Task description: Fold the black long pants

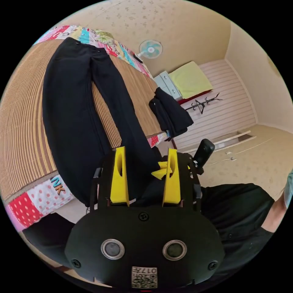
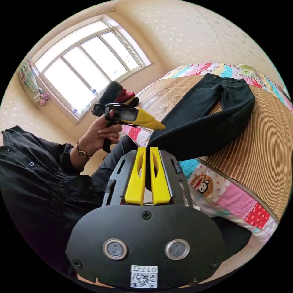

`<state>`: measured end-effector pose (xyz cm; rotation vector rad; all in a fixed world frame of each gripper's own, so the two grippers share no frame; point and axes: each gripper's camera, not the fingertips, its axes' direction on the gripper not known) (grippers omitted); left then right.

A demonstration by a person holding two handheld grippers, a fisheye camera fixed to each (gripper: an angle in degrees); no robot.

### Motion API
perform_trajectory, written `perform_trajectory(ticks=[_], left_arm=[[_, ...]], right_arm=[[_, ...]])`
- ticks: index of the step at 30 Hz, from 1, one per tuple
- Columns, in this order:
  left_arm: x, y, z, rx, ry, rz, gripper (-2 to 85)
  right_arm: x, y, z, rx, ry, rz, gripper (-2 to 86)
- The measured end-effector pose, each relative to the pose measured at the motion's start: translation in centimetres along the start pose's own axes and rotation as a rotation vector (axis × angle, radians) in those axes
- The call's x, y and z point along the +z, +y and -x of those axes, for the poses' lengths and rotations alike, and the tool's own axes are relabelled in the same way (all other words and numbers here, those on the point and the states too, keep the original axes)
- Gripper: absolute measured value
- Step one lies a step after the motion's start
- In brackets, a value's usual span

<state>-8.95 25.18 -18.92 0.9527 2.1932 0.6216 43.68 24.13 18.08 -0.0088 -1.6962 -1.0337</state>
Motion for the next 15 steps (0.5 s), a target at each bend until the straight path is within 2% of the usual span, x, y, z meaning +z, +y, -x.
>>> perform_trajectory(ticks=[3, 5, 7, 9, 11, 15], left_arm=[[3.2, -0.3, 0.1, 0.045, 0.017, 0.120, 10.6], [3.1, 1.1, -0.4, 0.068, -0.019, 0.090, 6.6], [1.9, 3.3, -0.6, 0.072, -0.020, 0.029, 5.1], [0.8, 4.9, -0.1, 0.044, 0.047, -0.019, 5.0], [-0.1, 6.3, 0.3, 0.018, 0.098, -0.055, 5.0], [-1.7, 8.3, 0.5, 0.009, 0.102, -0.080, 4.8]], right_arm=[[1.4, 0.6, 0.0, -0.012, -0.105, 0.004, 3.1], [1.8, 1.0, -0.6, -0.023, -0.130, 0.075, 3.6], [0.7, 1.5, -2.3, -0.122, -0.264, 0.190, 4.4], [-1.9, 1.4, -5.0, -0.164, -0.381, 0.174, 5.5], [-5.2, 0.2, -10.2, -0.060, -0.339, 0.065, 7.7], [-9.4, -6.6, -25.2, 0.276, -0.080, -0.126, 12.6]])
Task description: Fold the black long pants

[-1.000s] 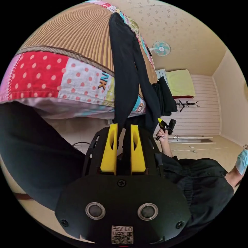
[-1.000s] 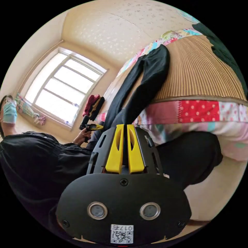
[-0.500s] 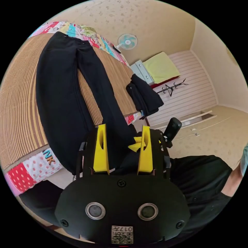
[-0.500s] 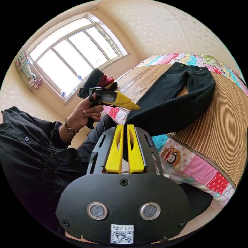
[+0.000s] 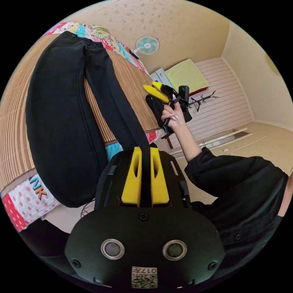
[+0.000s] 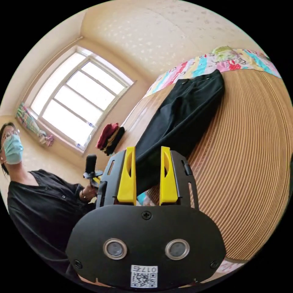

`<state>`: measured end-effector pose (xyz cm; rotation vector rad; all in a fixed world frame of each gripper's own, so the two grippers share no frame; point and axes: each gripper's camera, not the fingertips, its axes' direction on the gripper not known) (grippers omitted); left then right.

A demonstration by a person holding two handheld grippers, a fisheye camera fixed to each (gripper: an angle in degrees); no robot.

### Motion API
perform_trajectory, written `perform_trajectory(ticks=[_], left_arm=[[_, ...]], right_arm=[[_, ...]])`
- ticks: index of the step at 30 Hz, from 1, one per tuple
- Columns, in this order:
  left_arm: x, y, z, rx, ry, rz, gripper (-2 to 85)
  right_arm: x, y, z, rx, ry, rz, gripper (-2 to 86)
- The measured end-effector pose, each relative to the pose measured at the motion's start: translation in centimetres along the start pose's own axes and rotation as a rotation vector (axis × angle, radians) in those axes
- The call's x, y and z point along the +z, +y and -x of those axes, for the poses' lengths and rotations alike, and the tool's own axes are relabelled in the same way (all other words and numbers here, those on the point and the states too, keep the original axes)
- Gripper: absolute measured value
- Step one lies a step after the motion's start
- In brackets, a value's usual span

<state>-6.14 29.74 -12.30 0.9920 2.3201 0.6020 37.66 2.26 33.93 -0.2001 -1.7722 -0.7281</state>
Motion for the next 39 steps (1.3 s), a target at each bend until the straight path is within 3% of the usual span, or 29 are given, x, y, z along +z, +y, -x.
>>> perform_trajectory(ticks=[4, 7, 11, 14, 16, 18, 20, 25, 28, 32, 39], left_arm=[[-1.5, 1.0, 1.0, -0.021, 0.075, -0.009, 4.8], [-2.7, 1.8, 1.7, -0.014, 0.079, -0.010, 4.6], [-5.0, 3.1, 2.8, -0.025, 0.175, -0.072, 4.2], [-7.2, 4.5, 4.8, -0.041, 0.315, -0.155, 3.9], [-8.9, 6.4, 6.8, -0.066, 0.420, -0.218, 3.9], [-10.4, 8.2, 7.6, -0.075, 0.470, -0.264, 3.8], [-12.1, 10.4, 8.0, -0.105, 0.456, -0.318, 3.9], [-15.9, 15.9, 10.0, -0.340, 0.224, -0.351, 8.2], [-16.9, 17.2, 10.9, -0.406, 0.119, -0.309, 13.6], [-17.5, 16.7, 10.4, -0.363, 0.077, -0.271, 14.0], [-19.2, 13.8, 5.2, -0.288, -0.282, -0.351, 14.4]], right_arm=[[3.1, -11.3, -11.8, 0.233, 0.203, -0.077, 14.3], [6.8, -16.7, -17.3, 0.363, 0.244, -0.108, 13.9], [10.8, -20.9, -19.9, 0.450, 0.379, -0.082, 8.2], [13.6, -24.1, -15.0, 0.371, 0.748, -0.109, 4.0], [18.3, -26.9, -5.2, 0.063, 1.000, -0.162, 3.4], [21.9, -28.0, 2.0, -0.118, 1.101, -0.219, 3.4], [24.9, -28.8, 7.1, -0.225, 1.035, -0.246, 3.8], [31.2, -30.9, 7.7, -0.180, 0.410, -0.013, 6.9], [29.8, -27.1, 6.7, -0.083, 0.313, -0.033, 7.8], [25.5, -17.4, 7.5, -0.129, 0.299, -0.011, 8.3], [18.4, 5.9, 7.6, -0.068, 0.237, 0.088, 8.7]])
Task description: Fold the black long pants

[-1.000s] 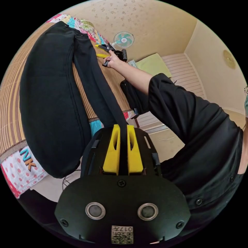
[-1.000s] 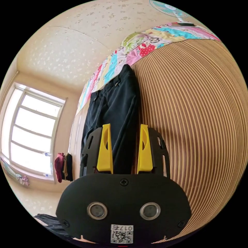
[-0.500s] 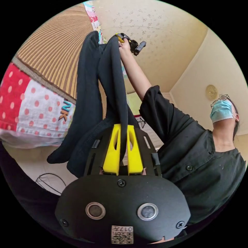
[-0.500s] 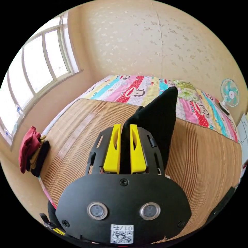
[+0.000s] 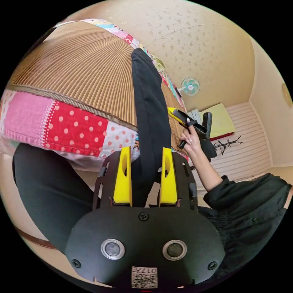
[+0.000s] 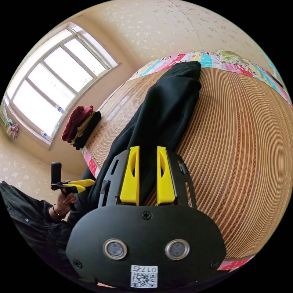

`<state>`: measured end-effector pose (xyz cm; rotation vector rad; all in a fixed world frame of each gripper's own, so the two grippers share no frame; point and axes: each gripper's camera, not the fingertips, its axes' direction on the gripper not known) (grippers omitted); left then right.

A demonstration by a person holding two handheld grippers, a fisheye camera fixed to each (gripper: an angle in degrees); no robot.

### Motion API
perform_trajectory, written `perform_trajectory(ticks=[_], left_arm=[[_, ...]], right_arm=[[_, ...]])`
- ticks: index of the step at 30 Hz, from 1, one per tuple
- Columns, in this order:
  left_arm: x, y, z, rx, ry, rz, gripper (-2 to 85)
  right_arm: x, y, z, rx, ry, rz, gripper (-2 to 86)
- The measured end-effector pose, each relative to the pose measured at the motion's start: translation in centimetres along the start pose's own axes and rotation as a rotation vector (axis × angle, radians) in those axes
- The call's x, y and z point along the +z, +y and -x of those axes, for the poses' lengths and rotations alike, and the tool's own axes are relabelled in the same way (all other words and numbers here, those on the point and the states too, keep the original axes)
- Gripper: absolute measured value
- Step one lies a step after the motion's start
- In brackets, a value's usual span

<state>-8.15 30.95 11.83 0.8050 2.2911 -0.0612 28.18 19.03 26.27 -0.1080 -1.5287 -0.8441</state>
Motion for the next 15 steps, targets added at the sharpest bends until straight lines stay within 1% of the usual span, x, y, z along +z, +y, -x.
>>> perform_trajectory(ticks=[2, 4, 5, 7, 9, 11, 12, 13, 14, 15], left_arm=[[-0.1, -0.5, -2.5, 0.050, -0.070, -0.032, 14.2], [1.2, -1.1, -5.5, 0.109, -0.081, -0.001, 13.2], [1.8, -1.2, -5.9, 0.109, -0.084, 0.022, 12.9], [5.0, -1.4, -6.5, 0.079, -0.120, 0.133, 12.0], [6.0, -1.4, -6.5, 0.058, -0.140, 0.150, 9.7], [5.6, -1.8, -6.4, 0.042, -0.122, 0.152, 6.3], [5.2, -2.3, -6.0, 0.029, -0.049, 0.163, 4.5], [4.3, -2.8, -5.3, 0.013, 0.074, 0.164, 3.5], [3.8, -3.0, -5.0, 0.010, 0.145, 0.161, 3.2], [2.4, -3.3, -4.4, 0.021, 0.317, 0.136, 3.0]], right_arm=[[-1.0, 4.0, 0.3, 0.047, -0.056, -0.005, 8.9], [-2.6, 7.9, 0.6, 0.123, -0.102, -0.026, 9.0], [-3.1, 8.7, 0.6, 0.142, -0.115, -0.036, 9.0], [-5.1, 11.2, 0.4, 0.205, -0.175, -0.080, 9.1], [-6.3, 12.6, -0.1, 0.247, -0.213, -0.106, 9.1], [-7.3, 13.5, -0.6, 0.263, -0.241, -0.108, 9.1], [-8.1, 13.8, -0.8, 0.265, -0.243, -0.104, 9.1], [-9.2, 14.2, -0.9, 0.258, -0.236, -0.112, 9.1], [-9.7, 14.3, -0.9, 0.253, -0.234, -0.119, 9.1], [-10.7, 14.6, -0.9, 0.238, -0.239, -0.128, 9.1]])
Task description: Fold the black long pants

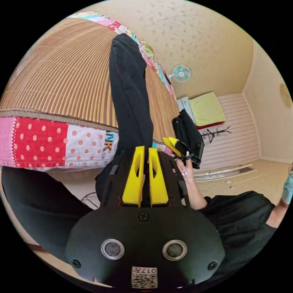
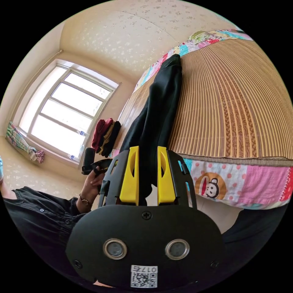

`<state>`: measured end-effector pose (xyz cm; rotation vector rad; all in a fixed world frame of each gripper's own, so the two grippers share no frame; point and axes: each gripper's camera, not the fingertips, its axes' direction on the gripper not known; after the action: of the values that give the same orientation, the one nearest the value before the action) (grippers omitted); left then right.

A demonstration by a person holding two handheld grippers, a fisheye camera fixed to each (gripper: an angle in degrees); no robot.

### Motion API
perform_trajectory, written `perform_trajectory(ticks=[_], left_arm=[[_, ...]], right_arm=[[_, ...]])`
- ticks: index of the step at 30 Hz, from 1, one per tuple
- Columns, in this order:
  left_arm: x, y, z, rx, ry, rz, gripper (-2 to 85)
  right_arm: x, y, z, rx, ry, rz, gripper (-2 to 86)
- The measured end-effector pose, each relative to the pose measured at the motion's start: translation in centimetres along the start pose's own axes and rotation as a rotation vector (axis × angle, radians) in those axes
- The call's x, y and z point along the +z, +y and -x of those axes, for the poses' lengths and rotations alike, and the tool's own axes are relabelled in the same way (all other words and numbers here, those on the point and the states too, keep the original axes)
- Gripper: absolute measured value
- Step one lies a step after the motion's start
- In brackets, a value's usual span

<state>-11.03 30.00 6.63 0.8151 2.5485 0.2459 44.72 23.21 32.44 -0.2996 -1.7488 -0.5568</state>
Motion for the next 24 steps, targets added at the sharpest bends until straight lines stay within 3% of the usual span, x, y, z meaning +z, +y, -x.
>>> perform_trajectory(ticks=[1, 4, 5, 7, 9, 13, 19, 24], left_arm=[[-1.8, 0.2, 0.2, 0.043, 0.183, -0.054, 3.0], [-4.7, 1.0, 3.0, 0.021, 0.418, -0.132, 3.6], [-4.7, 1.2, 4.0, -0.023, 0.393, -0.113, 3.6], [-4.1, 2.5, 7.3, -0.238, 0.112, 0.003, 4.0], [-3.7, 3.4, 7.6, -0.266, -0.063, 0.040, 4.5], [-3.5, 4.5, 5.6, -0.197, -0.114, -0.043, 8.7], [-1.1, 2.2, 4.1, -0.082, -0.281, -0.012, 11.3], [1.4, 0.2, 4.2, -0.082, -0.305, 0.087, 4.4]], right_arm=[[-0.7, 0.1, 0.1, -0.015, -0.017, 0.003, 9.1], [-1.5, 0.3, 0.2, -0.066, -0.080, 0.028, 9.5], [-1.4, 0.4, 0.2, -0.068, -0.091, 0.035, 9.6], [-0.6, 0.4, -0.1, -0.052, -0.128, 0.074, 10.1], [0.4, 0.4, -0.3, -0.039, -0.140, 0.098, 10.4], [2.2, 0.5, 0.0, -0.032, -0.113, 0.143, 11.2], [3.2, 0.0, 0.7, -0.048, -0.053, 0.142, 11.3], [4.2, -1.6, 1.9, -0.044, -0.001, 0.152, 8.9]])
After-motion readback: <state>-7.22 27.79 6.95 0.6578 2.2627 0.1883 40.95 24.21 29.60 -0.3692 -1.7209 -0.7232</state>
